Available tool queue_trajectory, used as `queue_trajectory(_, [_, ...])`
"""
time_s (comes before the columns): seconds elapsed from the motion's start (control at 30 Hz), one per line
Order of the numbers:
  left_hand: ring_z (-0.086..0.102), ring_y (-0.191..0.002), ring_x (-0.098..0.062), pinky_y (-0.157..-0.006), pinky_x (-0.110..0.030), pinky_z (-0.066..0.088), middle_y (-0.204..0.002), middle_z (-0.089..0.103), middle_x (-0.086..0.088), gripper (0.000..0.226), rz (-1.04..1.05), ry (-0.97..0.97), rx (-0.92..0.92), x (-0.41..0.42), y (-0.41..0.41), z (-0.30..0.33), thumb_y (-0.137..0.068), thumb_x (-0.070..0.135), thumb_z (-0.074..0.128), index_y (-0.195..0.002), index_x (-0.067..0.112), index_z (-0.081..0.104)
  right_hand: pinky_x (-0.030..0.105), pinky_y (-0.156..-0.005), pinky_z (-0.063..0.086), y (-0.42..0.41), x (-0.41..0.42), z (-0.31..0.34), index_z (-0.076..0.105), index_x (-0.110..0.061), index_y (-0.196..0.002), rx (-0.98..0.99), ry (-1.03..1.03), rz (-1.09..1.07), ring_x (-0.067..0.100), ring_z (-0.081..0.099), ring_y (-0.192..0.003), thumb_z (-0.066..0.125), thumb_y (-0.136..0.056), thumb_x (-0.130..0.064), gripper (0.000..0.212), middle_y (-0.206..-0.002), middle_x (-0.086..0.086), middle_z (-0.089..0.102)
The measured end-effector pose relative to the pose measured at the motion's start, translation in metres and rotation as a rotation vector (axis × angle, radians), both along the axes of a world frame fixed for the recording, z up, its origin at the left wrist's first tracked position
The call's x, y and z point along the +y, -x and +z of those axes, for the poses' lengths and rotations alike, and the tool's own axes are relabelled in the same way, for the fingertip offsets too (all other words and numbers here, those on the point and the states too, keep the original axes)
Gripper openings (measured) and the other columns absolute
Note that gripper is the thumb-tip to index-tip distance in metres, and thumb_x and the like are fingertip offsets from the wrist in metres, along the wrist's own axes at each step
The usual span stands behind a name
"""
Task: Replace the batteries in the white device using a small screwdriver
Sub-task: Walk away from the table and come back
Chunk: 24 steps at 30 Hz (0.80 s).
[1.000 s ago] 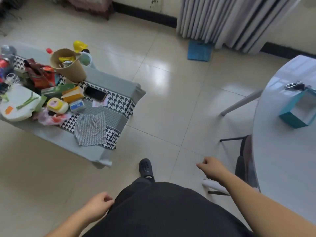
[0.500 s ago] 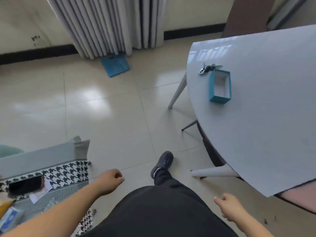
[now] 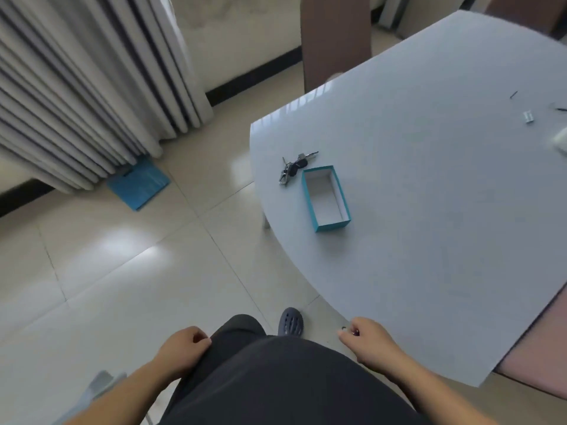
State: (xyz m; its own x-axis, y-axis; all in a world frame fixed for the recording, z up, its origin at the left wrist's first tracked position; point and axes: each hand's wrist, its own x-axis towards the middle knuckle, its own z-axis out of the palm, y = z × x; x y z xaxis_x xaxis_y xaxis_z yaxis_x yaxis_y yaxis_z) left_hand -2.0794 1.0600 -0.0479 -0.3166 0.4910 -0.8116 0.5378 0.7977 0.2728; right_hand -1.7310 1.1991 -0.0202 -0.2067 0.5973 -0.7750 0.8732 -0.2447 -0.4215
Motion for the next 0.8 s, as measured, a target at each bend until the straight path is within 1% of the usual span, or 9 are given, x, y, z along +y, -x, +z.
queue_trajectory(0.07, [0.062,-0.079,-0.009,-0.071,-0.027,0.049,-0.084,0.069,0.009,0.019,-0.051,0.027,-0.024,0.027,0.013,0.000,-0.081,0.032,0.053,-0.079,0.018,0.066,0.030,-0.057,0.039,0.016,0.029,0.010,0.043,-0.018,-0.067,0.038,-0.042,-0.082,0.016,0.046,-0.059,0.053,-0.084,-0.038,0.028,-0.066,-0.001,0.050])
queue_trajectory(0.13, [0.059,-0.074,-0.012,-0.067,-0.027,0.045,-0.081,0.068,0.007,0.019,-0.117,0.046,-0.037,0.055,0.023,-0.001,-0.081,0.029,0.052,-0.075,0.015,0.063,0.031,-0.060,0.043,0.030,0.062,0.020,0.048,-0.017,-0.071,0.066,-0.075,-0.151,0.018,0.052,-0.063,0.055,-0.085,-0.036,0.025,-0.071,0.001,0.055])
queue_trajectory(0.23, [0.058,-0.075,-0.014,-0.068,-0.028,0.044,-0.082,0.066,0.005,0.018,-0.207,0.048,-0.057,0.097,0.030,-0.008,-0.083,0.027,0.051,-0.075,0.013,0.060,0.035,-0.060,0.051,0.053,0.118,0.028,0.054,-0.018,-0.079,0.133,-0.141,-0.288,0.022,0.059,-0.070,0.055,-0.081,-0.020,0.003,-0.080,0.003,0.060])
queue_trajectory(0.3, [0.058,-0.075,-0.014,-0.071,-0.029,0.046,-0.084,0.066,0.004,0.018,-0.294,0.044,-0.082,0.125,0.030,-0.011,-0.083,0.027,0.050,-0.076,0.013,0.059,0.036,-0.060,0.055,0.070,0.154,0.031,0.056,-0.024,-0.081,0.161,-0.193,-0.330,0.024,0.063,-0.071,0.052,-0.079,-0.013,0.012,-0.084,0.003,0.062])
queue_trajectory(0.37, [0.061,-0.083,-0.013,-0.076,-0.030,0.049,-0.089,0.068,0.004,0.020,-0.356,0.047,-0.106,0.150,0.033,-0.015,-0.083,0.029,0.050,-0.085,0.015,0.064,0.040,-0.068,0.058,0.090,0.189,0.028,0.057,-0.027,-0.082,0.165,-0.240,-0.349,0.026,0.065,-0.075,0.052,-0.080,-0.010,0.018,-0.087,0.003,0.063])
queue_trajectory(0.47, [0.061,-0.087,-0.011,-0.079,-0.029,0.050,-0.094,0.067,0.006,0.019,-0.436,0.012,-0.122,0.172,0.035,-0.019,-0.084,0.031,0.050,-0.092,0.020,0.064,0.038,-0.072,0.058,0.117,0.224,0.015,0.058,-0.022,-0.088,0.118,-0.277,-0.279,0.027,0.066,-0.078,0.051,-0.079,-0.008,0.018,-0.088,0.003,0.063])
queue_trajectory(0.6, [0.058,-0.088,-0.008,-0.075,-0.024,0.045,-0.096,0.065,0.010,0.013,-0.498,0.005,-0.131,0.188,0.047,-0.028,-0.086,0.035,0.050,-0.091,0.028,0.060,0.031,-0.072,0.050,0.144,0.247,-0.014,0.059,-0.016,-0.100,-0.088,-0.315,-0.004,0.027,0.057,-0.086,0.050,-0.080,-0.005,0.025,-0.097,0.005,0.062])
queue_trajectory(0.7, [0.058,-0.089,-0.010,-0.074,-0.023,0.042,-0.098,0.064,0.008,0.012,-0.561,0.046,-0.136,0.194,0.060,-0.032,-0.087,0.038,0.049,-0.091,0.029,0.057,0.032,-0.067,0.049,0.152,0.247,-0.032,0.058,-0.013,-0.098,-0.171,-0.328,0.068,0.027,0.054,-0.079,0.051,-0.080,-0.003,0.022,-0.095,0.007,0.062])
queue_trajectory(0.8, [0.057,-0.089,-0.011,-0.073,-0.023,0.042,-0.099,0.064,0.007,0.013,-0.587,0.073,-0.133,0.200,0.075,-0.036,-0.087,0.038,0.048,-0.091,0.028,0.056,0.031,-0.062,0.047,0.157,0.244,-0.044,0.057,-0.013,-0.094,-0.195,-0.360,0.086,0.025,0.052,-0.074,0.053,-0.081,-0.005,0.016,-0.092,0.006,0.062])
